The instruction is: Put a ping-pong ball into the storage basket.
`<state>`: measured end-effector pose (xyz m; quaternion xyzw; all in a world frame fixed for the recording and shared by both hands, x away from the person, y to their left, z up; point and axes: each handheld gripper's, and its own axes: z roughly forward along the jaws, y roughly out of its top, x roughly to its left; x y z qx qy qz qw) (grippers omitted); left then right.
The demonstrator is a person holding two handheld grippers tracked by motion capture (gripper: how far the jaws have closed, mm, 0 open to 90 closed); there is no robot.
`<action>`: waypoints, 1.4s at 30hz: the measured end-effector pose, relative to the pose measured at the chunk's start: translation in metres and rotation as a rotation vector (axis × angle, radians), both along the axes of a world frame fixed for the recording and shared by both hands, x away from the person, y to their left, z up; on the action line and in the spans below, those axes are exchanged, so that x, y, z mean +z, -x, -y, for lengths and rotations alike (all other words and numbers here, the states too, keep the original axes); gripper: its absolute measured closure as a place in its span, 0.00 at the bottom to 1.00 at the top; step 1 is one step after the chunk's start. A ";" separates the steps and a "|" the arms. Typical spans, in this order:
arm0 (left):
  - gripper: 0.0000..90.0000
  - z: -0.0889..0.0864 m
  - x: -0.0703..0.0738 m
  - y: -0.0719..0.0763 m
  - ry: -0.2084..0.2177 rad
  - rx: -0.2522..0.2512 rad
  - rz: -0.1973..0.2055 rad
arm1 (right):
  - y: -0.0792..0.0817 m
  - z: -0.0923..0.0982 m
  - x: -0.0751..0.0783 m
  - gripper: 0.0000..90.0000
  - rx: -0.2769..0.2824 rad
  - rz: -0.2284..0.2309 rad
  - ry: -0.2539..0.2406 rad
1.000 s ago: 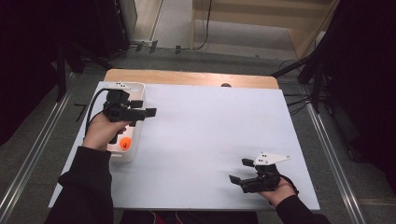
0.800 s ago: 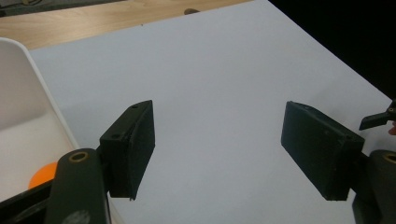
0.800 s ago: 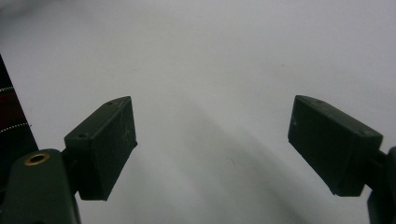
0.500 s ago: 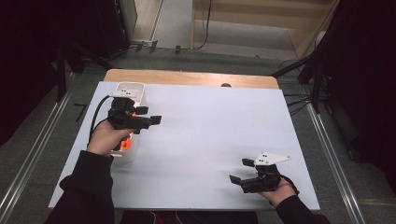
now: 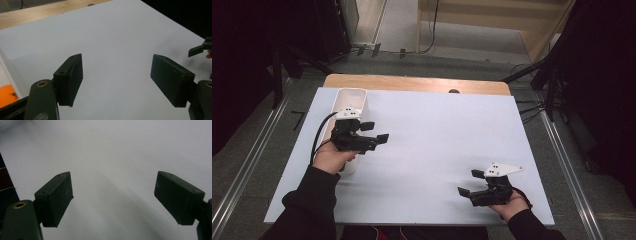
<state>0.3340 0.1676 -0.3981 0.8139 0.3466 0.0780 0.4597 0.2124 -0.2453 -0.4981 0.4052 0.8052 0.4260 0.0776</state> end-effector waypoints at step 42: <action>0.29 -0.006 -0.040 0.054 -0.049 -0.154 -0.015 | 0.001 0.001 0.000 0.15 -0.012 -0.007 -0.003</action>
